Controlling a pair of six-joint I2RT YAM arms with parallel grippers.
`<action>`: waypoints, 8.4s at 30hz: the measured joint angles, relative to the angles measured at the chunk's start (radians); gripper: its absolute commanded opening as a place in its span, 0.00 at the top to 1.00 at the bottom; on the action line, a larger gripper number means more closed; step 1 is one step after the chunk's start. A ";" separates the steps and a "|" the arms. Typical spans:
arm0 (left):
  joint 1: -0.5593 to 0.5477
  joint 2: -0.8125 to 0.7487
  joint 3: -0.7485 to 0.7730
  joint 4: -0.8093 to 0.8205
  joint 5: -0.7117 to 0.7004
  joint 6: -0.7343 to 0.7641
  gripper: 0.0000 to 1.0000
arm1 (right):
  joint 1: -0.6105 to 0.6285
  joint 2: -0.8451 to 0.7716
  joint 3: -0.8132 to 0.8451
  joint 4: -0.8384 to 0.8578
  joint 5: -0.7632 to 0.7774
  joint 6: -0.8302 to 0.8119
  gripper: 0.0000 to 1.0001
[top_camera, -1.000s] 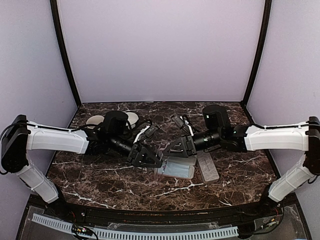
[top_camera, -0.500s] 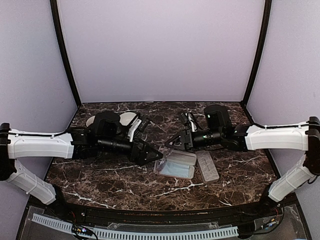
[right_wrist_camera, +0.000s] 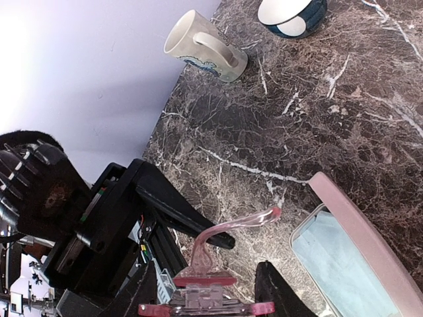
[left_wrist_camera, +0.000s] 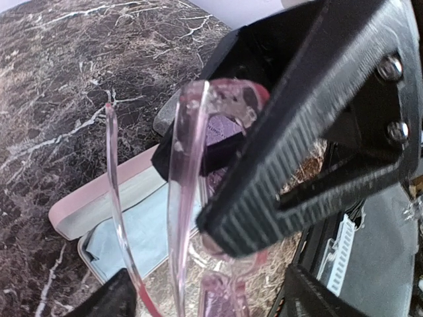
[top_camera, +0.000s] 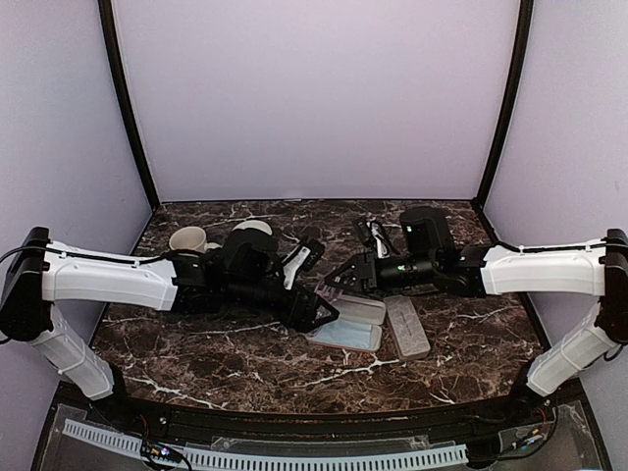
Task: Organize the sunglasses
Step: Pass from the right arm to the left, then place the sunglasses in the sunglasses case, then adjust the sunglasses in the sunglasses case.
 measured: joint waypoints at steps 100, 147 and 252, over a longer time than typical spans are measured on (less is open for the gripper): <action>0.060 0.825 1.136 -1.175 0.255 1.084 0.64 | -0.419 -0.208 -0.331 0.041 -0.136 -0.077 0.27; 0.017 0.927 1.252 -1.199 0.160 1.033 0.52 | -0.419 -0.198 -0.426 0.144 -0.167 -0.011 0.27; 0.177 -0.128 0.006 -0.242 -0.179 0.285 0.01 | 0.214 0.018 0.022 -0.369 0.478 -0.616 0.00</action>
